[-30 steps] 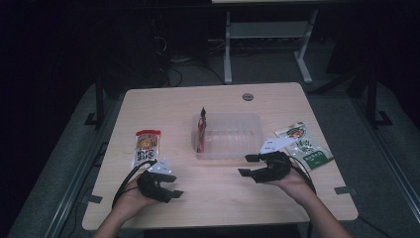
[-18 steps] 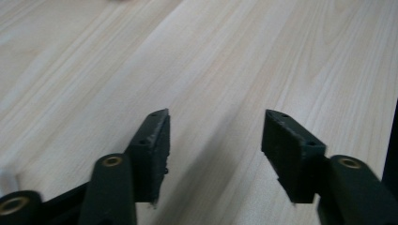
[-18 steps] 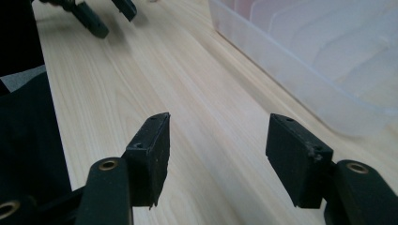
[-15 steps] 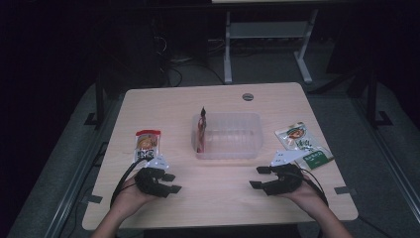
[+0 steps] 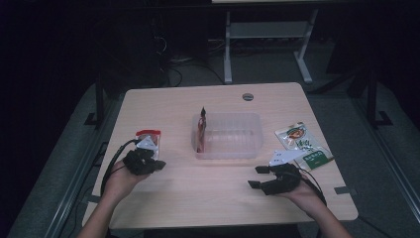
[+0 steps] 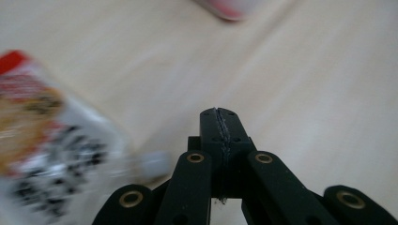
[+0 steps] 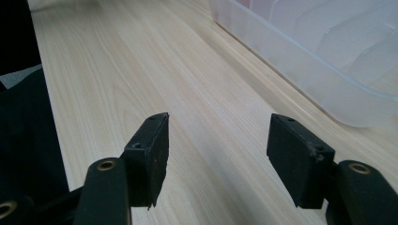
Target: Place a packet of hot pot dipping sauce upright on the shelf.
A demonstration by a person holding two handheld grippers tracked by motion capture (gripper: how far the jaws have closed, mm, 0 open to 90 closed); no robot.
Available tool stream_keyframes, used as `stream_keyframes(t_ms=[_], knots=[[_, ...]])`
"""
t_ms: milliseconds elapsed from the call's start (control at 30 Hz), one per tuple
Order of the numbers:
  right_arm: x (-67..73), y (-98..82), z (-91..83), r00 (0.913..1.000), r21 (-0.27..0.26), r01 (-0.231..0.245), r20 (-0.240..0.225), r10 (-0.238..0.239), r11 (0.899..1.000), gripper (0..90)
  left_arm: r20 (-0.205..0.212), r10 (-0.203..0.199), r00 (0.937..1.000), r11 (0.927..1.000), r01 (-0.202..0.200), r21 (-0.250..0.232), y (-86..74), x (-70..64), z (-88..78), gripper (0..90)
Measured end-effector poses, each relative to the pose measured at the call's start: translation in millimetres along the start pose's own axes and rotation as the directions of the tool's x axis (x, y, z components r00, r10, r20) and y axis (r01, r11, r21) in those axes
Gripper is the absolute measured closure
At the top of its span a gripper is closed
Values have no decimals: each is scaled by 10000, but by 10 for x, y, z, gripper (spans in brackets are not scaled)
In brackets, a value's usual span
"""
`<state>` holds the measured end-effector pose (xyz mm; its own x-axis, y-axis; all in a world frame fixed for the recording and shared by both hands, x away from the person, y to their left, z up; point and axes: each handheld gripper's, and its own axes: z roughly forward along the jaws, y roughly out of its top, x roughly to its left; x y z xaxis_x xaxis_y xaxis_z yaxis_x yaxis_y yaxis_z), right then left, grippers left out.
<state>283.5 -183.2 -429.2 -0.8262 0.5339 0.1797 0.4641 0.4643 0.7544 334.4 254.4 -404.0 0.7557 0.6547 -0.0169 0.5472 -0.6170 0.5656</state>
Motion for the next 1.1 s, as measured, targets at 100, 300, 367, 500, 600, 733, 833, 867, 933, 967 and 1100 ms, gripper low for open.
stream_keyframes(t_ms=[100,300,367,500,600,733,833,867,933,967,1100], knots=[[0,1,8,10000,18,30,-33,-30,10000,387,-671,-162,9976,9999,165,46,32,155,-26,897],[-2,0,16,10000,39,-32,-82,33,10000,385,-1436,-844,9860,9964,840,-88,71,476,-36,897],[-3,0,16,10000,29,-27,-88,27,10000,385,-1644,-832,9829,9965,837,-35,82,573,-13,897],[-4,-1,20,9999,60,-43,-99,44,10000,385,-1727,-1081,9790,9938,1111,78,80,736,80,897],[-9,-1,22,9999,48,-61,-110,61,10000,385,-1840,-1153,9761,9915,1244,387,56,811,169,897],[-21,-4,29,9999,74,-33,-103,34,10000,385,-1883,-1303,9734,9866,1462,729,15,894,282,897],[-19,-3,36,9999,104,-11,-110,12,9999,385,-1829,-1309,9744,9847,1492,902,-2,928,353,898],[-15,-2,37,9999,109,-34,-111,35,9999,385,-1804,-1366,9741,9834,1552,935,0,931,370,898],[-9,-2,38,9999,134,-35,-136,37,9999,385,-1801,-1387,9738,9829,1575,949,-4,935,415,899],[-6,-3,41,9999,166,-19,-130,21,9999,385,-1784,-1362,9745,9822,1563,1038,-10,944,427,900],[-4,-1,49,9999,177,21,-135,-19,9998,385,-1560,-1413,9776,9814,1591,1075,-27,965,448,900]])
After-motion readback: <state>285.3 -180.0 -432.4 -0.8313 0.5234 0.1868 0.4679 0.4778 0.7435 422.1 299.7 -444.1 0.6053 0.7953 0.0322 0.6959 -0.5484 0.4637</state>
